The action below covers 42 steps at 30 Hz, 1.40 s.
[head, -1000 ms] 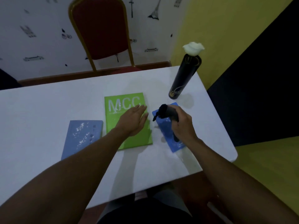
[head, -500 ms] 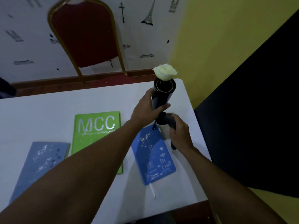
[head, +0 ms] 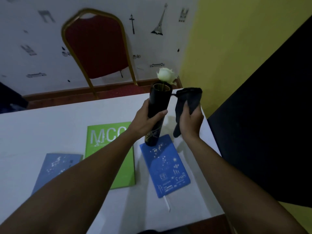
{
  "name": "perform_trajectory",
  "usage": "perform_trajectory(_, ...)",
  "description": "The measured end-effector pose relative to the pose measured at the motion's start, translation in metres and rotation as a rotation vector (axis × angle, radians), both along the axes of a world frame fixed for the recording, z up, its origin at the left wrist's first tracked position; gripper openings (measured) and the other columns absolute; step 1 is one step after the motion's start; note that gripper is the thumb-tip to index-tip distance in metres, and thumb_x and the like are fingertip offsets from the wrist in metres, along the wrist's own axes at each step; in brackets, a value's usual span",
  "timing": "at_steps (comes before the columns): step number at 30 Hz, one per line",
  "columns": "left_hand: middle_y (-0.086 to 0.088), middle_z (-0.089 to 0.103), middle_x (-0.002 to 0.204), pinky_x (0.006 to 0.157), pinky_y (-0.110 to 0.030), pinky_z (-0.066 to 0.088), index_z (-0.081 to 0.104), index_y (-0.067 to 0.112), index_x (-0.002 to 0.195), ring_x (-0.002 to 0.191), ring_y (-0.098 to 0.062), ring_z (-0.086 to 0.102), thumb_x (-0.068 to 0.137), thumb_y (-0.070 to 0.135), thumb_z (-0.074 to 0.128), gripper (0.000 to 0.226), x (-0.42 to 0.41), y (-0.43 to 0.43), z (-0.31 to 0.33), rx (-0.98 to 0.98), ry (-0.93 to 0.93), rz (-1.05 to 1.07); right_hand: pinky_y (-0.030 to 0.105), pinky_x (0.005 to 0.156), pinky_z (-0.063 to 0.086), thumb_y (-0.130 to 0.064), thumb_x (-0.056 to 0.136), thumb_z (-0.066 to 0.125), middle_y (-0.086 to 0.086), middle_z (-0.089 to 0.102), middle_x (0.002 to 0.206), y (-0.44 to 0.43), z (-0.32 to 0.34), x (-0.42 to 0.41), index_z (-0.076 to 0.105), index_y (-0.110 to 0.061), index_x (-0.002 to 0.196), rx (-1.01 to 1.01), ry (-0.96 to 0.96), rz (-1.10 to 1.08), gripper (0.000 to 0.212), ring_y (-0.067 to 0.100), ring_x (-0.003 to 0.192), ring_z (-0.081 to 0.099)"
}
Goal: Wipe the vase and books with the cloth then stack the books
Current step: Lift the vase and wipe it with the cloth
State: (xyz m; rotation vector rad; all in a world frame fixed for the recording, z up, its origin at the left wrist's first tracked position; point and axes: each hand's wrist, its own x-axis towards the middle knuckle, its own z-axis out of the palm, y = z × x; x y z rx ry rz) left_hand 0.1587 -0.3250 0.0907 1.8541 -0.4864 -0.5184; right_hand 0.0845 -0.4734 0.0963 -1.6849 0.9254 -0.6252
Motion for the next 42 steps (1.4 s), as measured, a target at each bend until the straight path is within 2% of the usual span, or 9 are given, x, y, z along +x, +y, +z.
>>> perform_trajectory(5,0.013,0.05,0.13,0.101,-0.028,0.051,0.028,0.016,0.148,0.118,0.001,0.055,0.102,0.038,0.056,0.058,-0.004,0.015,0.013,-0.132,0.138,0.021,0.001,0.089,0.043,-0.009,0.104,0.054,-0.015,0.062,0.119,0.068,0.02,-0.005,0.051,-0.005,0.146,-0.181,-0.164,0.221,0.042,0.0,0.112,0.063)
perform_trajectory(8,-0.004,0.056,0.131,0.099,-0.035,0.056,0.023,0.014,0.142,0.115,-0.017,0.064,0.103,0.037,0.055,0.056,0.004,0.019,0.027,-0.311,0.322,0.115,0.031,0.121,0.037,-0.006,0.102,0.047,0.008,0.034,0.165,0.103,-0.014,-0.035,0.029,-0.005,0.158,-0.386,-0.191,0.491,0.059,0.022,0.155,0.029)
perform_trajectory(10,-0.012,0.06,0.129,0.101,-0.046,0.055,0.029,0.017,0.138,0.116,-0.031,0.067,0.1,0.045,0.058,0.056,0.014,0.026,0.033,-0.369,0.386,0.166,0.041,0.127,0.025,0.005,0.098,0.051,0.01,0.018,0.171,0.11,-0.047,-0.061,0.028,-0.006,0.158,-0.479,-0.14,0.61,0.065,0.032,0.159,0.011)
perform_trajectory(14,-0.008,0.063,0.119,0.088,-0.035,0.059,0.038,0.01,0.138,0.102,-0.018,0.073,0.102,0.046,0.054,0.054,0.02,0.038,0.04,-0.382,0.433,0.191,0.029,0.124,0.031,0.008,0.097,0.048,0.007,0.013,0.172,0.116,-0.05,-0.073,0.024,-0.004,0.159,-0.447,-0.159,0.655,0.068,0.032,0.159,0.008)
perform_trajectory(21,-0.017,0.063,0.135,0.108,-0.053,0.048,0.053,0.008,0.139,0.124,-0.032,0.063,0.102,0.044,0.051,0.052,0.011,0.043,0.033,-0.393,0.478,0.058,0.013,0.122,0.02,0.02,0.087,0.042,0.013,0.015,0.171,0.083,0.049,0.026,0.026,-0.001,0.159,-0.393,-0.262,0.498,0.077,0.0,0.156,0.006)
perform_trajectory(26,-0.018,0.071,0.121,0.101,-0.048,0.053,0.062,0.006,0.131,0.112,-0.035,0.068,0.107,0.044,0.043,0.05,0.016,0.045,0.042,-0.468,0.482,0.106,0.039,0.129,0.019,0.014,0.085,0.044,0.017,0.018,0.169,0.102,0.02,-0.008,0.032,0.002,0.156,-0.454,-0.219,0.654,0.073,0.028,0.16,0.006)
perform_trajectory(29,-0.016,0.071,0.1,0.081,-0.043,0.058,0.063,0.004,0.122,0.089,-0.027,0.069,0.105,0.051,0.039,0.056,0.026,0.046,0.054,-0.452,0.422,0.174,0.034,0.128,0.018,0.011,0.091,0.049,0.02,0.019,0.167,0.118,-0.023,-0.06,0.034,0.009,0.151,-0.524,-0.195,0.794,0.063,0.041,0.157,0.011)
perform_trajectory(33,-0.023,0.064,0.106,0.089,-0.06,0.055,0.06,0.006,0.12,0.096,-0.039,0.065,0.103,0.055,0.041,0.055,0.028,0.046,0.055,-0.486,0.411,0.187,0.037,0.127,0.019,0.01,0.091,0.048,0.014,0.021,0.167,0.111,-0.028,-0.071,0.03,0.013,0.15,-0.527,-0.228,0.853,0.062,0.038,0.157,0.015)
perform_trajectory(42,-0.004,0.069,0.132,0.1,-0.031,0.054,0.055,0.02,0.143,0.121,-0.016,0.066,0.108,0.053,0.024,0.057,0.011,0.033,0.054,-0.426,0.534,0.042,0.024,0.125,0.021,0.02,0.091,0.044,0.016,0.009,0.171,0.074,0.05,0.025,0.021,0.001,0.16,-0.419,-0.277,0.545,0.075,0.019,0.159,0.004)
